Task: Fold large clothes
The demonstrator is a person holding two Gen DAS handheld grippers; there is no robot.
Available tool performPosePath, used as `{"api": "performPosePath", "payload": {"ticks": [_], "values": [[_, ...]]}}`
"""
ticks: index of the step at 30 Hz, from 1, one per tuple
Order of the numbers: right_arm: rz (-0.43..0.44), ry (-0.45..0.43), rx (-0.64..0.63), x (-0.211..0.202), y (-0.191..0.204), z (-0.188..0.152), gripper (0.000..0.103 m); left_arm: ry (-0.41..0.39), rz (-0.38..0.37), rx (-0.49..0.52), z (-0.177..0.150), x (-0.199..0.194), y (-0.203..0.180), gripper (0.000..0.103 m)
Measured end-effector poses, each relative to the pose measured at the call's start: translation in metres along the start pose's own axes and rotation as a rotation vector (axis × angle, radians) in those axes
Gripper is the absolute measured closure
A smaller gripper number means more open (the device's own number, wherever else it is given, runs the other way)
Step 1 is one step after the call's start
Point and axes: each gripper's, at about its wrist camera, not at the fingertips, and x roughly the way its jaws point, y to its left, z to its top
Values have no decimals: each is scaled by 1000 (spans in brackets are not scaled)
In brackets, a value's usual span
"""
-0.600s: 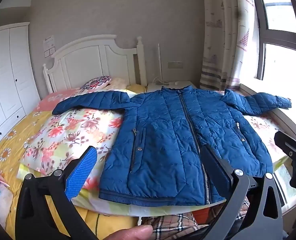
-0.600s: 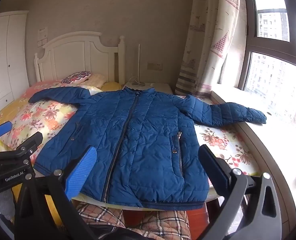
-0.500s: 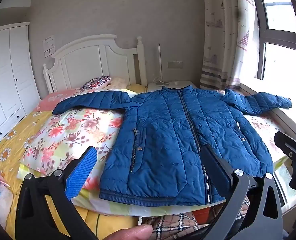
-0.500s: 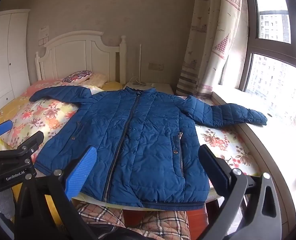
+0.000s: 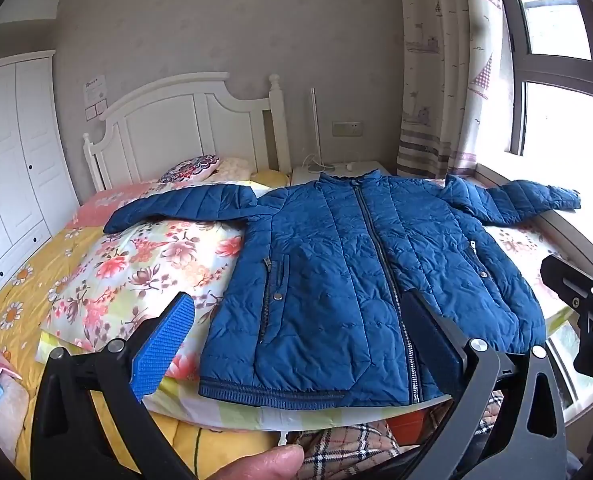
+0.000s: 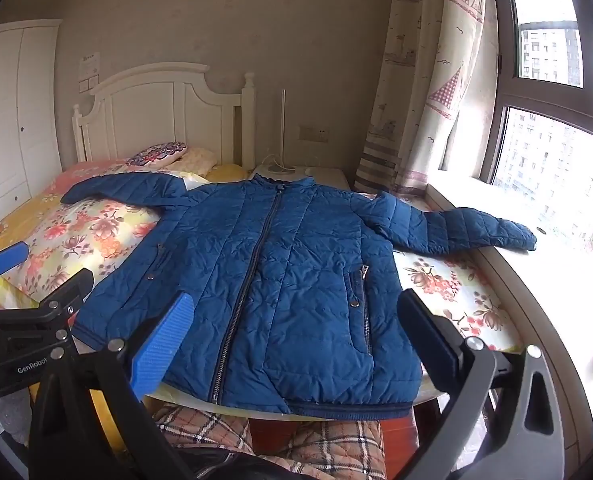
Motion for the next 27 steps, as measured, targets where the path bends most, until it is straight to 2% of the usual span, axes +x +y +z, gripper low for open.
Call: {"api": "performPosePath", "payload": {"ticks": [27], "values": [[26, -11, -19, -6, 10, 2, 2, 1, -2, -12, 0, -3, 8, 4]]}}
